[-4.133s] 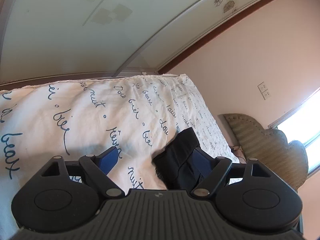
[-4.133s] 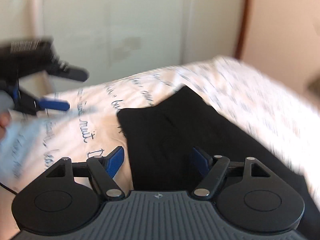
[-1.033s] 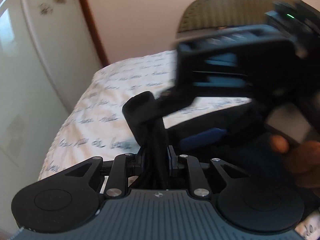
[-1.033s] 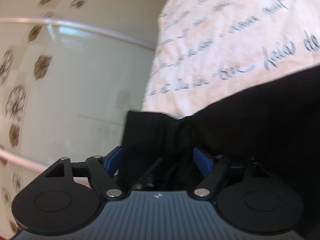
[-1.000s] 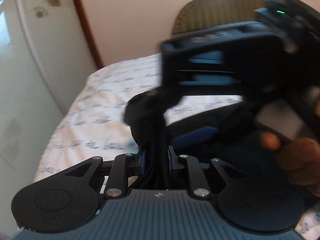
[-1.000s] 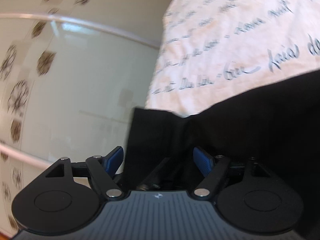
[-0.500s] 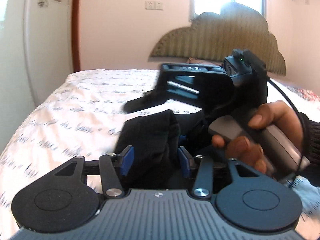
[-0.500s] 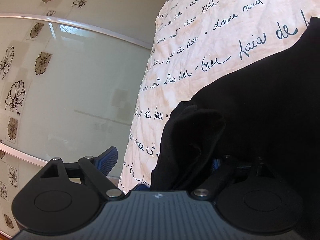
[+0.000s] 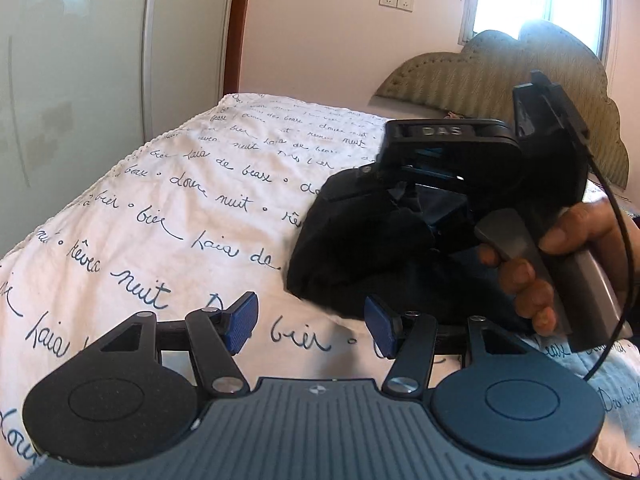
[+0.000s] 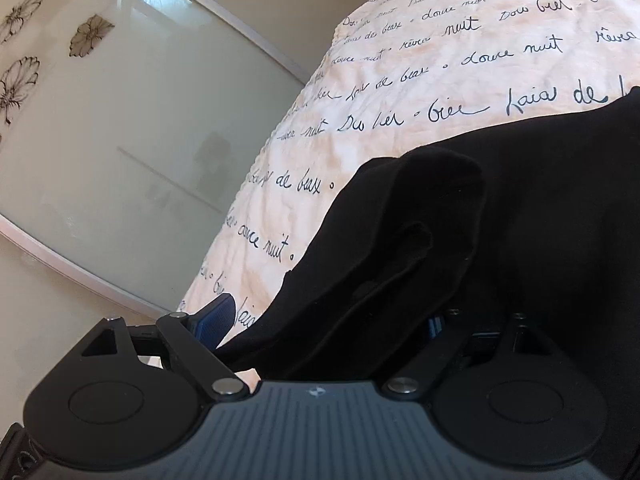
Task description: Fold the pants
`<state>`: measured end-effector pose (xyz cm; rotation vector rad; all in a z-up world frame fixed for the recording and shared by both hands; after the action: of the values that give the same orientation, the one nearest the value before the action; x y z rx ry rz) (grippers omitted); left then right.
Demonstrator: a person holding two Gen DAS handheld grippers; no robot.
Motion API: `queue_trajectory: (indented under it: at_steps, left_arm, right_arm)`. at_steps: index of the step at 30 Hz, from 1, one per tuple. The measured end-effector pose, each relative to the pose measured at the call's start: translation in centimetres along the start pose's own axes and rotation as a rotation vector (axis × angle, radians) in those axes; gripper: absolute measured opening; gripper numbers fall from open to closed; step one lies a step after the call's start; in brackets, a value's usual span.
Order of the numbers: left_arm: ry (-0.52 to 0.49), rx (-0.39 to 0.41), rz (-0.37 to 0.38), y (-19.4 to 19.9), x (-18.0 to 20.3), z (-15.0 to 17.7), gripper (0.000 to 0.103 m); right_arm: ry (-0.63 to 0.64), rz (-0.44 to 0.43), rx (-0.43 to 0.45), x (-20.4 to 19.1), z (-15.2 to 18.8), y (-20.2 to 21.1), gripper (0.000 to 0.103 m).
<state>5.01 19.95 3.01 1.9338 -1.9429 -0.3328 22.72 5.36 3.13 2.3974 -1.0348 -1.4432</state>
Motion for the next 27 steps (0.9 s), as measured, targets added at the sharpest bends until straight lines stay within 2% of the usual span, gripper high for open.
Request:
queue_trajectory:
  at_steps: [1, 3, 4, 5, 6, 10, 12, 21, 27]
  left_arm:
    - [-0.001, 0.001, 0.002, 0.2, -0.1, 0.2, 0.066]
    - [0.001, -0.002, 0.003, 0.2, -0.1, 0.6, 0.071]
    - [0.002, -0.004, 0.001, 0.5, -0.1, 0.8, 0.072]
    - [0.001, -0.007, -0.002, 0.4, -0.1, 0.9, 0.073]
    - [0.000, -0.009, -0.004, 0.6, -0.1, 1.0, 0.073]
    - [0.020, -0.022, -0.009, 0.8, -0.3, 1.3, 0.074]
    - [0.030, -0.026, -0.015, 0.6, -0.4, 1.4, 0.074]
    - [0.033, -0.028, -0.011, 1.6, 0.4, 1.4, 0.075]
    - [-0.005, 0.008, 0.046, 1.7, 2.8, 0.0, 0.075]
  right_arm:
    - [-0.001, 0.005, 0.001, 0.0, -0.1, 0.0, 0.078]
    - [-0.007, 0.009, 0.001, 0.3, -0.1, 0.1, 0.055]
    - [-0.013, 0.007, 0.000, 0.4, -0.1, 0.1, 0.049]
    - [-0.017, 0.005, -0.003, 0.6, 0.0, 0.2, 0.038]
    - [-0.020, 0.005, -0.005, 0.7, 0.0, 0.3, 0.033]
    - [-0.030, 0.005, 0.006, 0.5, 0.1, 0.7, 0.031]
    - [-0.050, -0.013, 0.027, 0.4, 0.0, 1.0, 0.025]
    - [-0.041, -0.056, 0.024, -0.3, -1.5, 2.6, 0.022]
    - [0.006, -0.070, 0.026, 0.0, -3.6, 7.2, 0.022]
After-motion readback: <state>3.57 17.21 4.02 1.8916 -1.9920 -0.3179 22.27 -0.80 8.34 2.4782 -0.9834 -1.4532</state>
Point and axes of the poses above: each gripper's, at about its wrist camera, not at the fingertips, and y roughly against the way its jaws point, x to its right, z to its underside, the point moved 3 cm from there along -y, roughly the way its jaws point, and after that the axes turned 10 degrees about x, right-handed, at the moved point
